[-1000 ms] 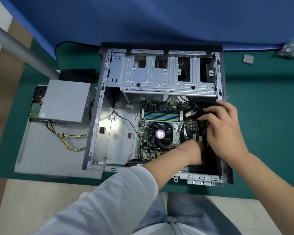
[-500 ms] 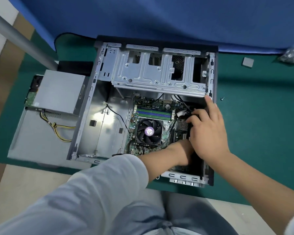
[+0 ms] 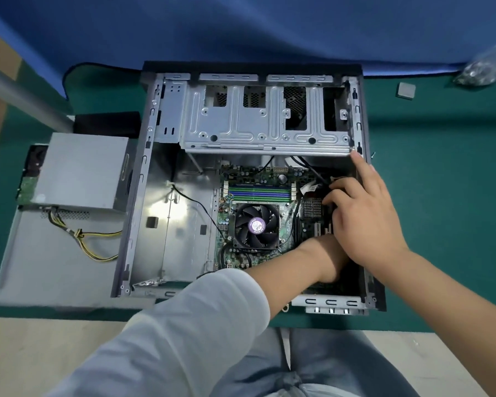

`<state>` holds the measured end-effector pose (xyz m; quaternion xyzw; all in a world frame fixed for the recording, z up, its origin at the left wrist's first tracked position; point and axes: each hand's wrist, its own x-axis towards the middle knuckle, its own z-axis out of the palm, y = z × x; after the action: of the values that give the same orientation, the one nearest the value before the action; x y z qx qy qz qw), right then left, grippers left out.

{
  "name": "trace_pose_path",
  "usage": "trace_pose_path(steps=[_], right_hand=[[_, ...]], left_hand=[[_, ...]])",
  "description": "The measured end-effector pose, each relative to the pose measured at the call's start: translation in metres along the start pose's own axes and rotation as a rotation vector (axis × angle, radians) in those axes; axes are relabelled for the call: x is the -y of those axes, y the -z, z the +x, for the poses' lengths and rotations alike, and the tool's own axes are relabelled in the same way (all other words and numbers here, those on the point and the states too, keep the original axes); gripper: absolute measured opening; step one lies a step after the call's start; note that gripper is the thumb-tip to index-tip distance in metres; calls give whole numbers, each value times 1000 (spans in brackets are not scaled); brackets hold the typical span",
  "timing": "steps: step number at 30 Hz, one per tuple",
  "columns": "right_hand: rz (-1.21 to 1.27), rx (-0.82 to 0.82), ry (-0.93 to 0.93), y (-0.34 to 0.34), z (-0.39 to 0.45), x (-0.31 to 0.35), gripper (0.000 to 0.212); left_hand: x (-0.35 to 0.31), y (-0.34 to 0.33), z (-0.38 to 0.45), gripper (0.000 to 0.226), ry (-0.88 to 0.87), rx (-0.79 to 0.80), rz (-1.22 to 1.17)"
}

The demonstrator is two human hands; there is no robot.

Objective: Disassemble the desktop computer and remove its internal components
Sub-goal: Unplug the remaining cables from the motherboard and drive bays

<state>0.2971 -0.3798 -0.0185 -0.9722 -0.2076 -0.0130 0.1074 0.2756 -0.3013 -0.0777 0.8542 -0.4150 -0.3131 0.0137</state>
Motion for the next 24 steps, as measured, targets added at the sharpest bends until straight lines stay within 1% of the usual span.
trace_pose_path(steps=[1,5,8,10,11,14,16,19,24], right_hand=[[-8,1,4,0,0,0,22],[-24,3,4,-1,1,1,21],[-24,3,4,0,1,1,19],[-23,0,4,0,1,1,18],[-21,-2,1,0,1,1,17],[-10,-8,-3,0,2,2,17],[-15,-15,0,0,1,2,17],[-42,-6,-4,0,2,2,17],[-73,20,-24,-1,1,0,20]], left_hand=[[-1,1,-1,28,4,0,22],[3,-2,2,27,34,-29,-71],[6,-10,10,31,109,-48,-129],[4,-14,13,33,115,-44,-137],[3,-14,14,34,102,-49,-112],[0,-19,17,36,21,-100,68],[0,-21,17,36,-35,-103,133],[-1,-21,16,35,9,-69,34],[2,-14,13,32,98,-65,-184]])
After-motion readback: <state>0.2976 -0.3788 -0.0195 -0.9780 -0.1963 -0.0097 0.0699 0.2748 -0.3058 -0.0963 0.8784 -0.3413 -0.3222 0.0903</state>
